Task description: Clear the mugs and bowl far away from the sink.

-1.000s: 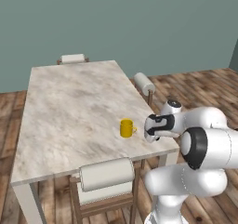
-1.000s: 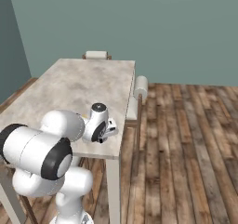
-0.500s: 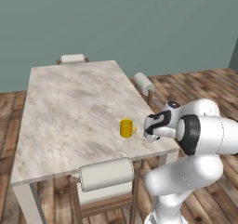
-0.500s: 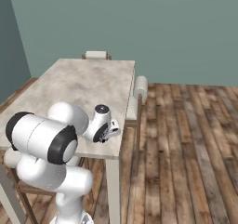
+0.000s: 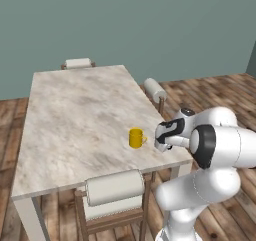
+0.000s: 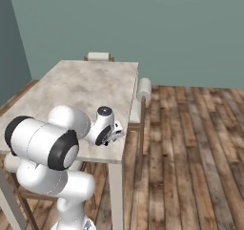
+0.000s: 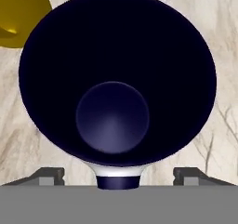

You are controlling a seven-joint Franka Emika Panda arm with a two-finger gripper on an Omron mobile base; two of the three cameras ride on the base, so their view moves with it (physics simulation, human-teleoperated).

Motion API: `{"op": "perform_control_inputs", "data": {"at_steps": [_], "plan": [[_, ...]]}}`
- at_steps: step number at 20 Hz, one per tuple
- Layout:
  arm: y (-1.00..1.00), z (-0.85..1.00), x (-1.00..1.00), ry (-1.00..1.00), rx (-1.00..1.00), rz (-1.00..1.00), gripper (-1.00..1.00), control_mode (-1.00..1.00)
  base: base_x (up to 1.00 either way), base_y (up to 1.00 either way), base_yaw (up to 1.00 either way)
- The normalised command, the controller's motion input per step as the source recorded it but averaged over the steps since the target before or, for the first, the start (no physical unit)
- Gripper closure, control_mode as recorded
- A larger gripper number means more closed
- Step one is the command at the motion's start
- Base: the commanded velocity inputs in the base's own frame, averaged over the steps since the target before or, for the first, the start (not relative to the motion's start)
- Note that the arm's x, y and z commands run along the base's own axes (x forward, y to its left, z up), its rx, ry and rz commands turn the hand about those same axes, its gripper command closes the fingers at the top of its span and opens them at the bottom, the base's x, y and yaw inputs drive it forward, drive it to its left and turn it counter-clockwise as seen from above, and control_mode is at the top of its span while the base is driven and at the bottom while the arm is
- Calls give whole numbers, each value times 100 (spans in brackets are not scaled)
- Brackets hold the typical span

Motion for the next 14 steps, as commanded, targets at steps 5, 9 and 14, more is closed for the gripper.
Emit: {"op": "perform_control_inputs", "data": {"at_steps": [5,9,14], "plan": [[0,18,0,0,1,0,-100,-100,0,0,0],[0,40,0,2,3,-1,-100,-100,0,0,0],[0,30,0,6,4,0,-100,-100,0,0,0]]}}
